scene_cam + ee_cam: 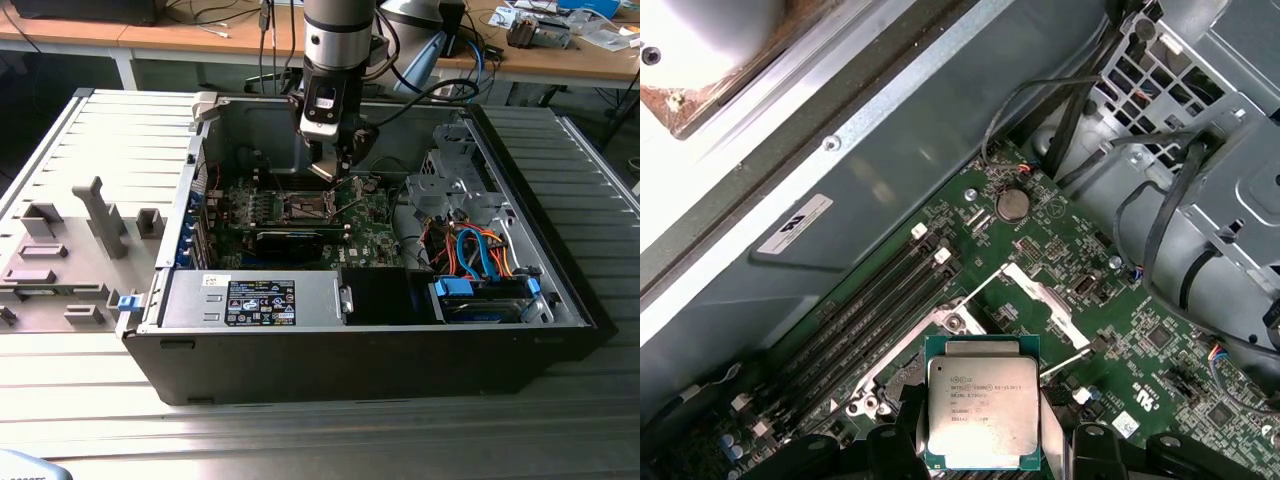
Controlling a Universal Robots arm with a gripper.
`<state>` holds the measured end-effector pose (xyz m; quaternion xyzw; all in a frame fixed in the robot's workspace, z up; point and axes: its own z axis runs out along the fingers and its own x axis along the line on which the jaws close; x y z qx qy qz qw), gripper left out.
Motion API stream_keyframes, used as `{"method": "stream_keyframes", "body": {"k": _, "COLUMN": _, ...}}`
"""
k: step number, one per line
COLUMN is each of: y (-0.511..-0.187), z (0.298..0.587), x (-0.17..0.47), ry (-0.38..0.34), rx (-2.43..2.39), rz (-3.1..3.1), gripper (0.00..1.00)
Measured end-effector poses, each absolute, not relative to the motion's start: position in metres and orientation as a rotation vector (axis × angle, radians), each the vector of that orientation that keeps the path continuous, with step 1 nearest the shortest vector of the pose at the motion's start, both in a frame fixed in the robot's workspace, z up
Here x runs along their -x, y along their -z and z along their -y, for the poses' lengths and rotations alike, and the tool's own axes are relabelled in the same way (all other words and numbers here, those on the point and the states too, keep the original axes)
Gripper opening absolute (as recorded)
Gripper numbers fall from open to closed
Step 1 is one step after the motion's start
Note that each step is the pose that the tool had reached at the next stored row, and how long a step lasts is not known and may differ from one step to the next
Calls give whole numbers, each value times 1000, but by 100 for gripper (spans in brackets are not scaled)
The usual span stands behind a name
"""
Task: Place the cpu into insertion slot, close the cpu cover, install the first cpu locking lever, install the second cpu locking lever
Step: 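Place the cpu into insertion slot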
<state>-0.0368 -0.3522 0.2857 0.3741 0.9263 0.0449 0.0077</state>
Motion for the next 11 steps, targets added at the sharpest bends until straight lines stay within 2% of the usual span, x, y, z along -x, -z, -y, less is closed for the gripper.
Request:
{"method": "stream_keyframes", "body": {"k": 4, "y": -285, "z": 352, "x": 37, "ry": -135, "rx": -1174, "rz": -2892, "gripper": 54}}
{"method": "stream_keyframes", "body": {"k": 9, "y": -286, "z": 352, "x": 37, "ry": 36, "rx": -1154, "rz": -2856, "gripper": 54}}
{"method": "stream_keyframes", "body": {"k": 11, "y": -286, "z": 352, "x": 37, "ry": 48, "rx": -1152, "rz": -2853, "gripper": 54}}
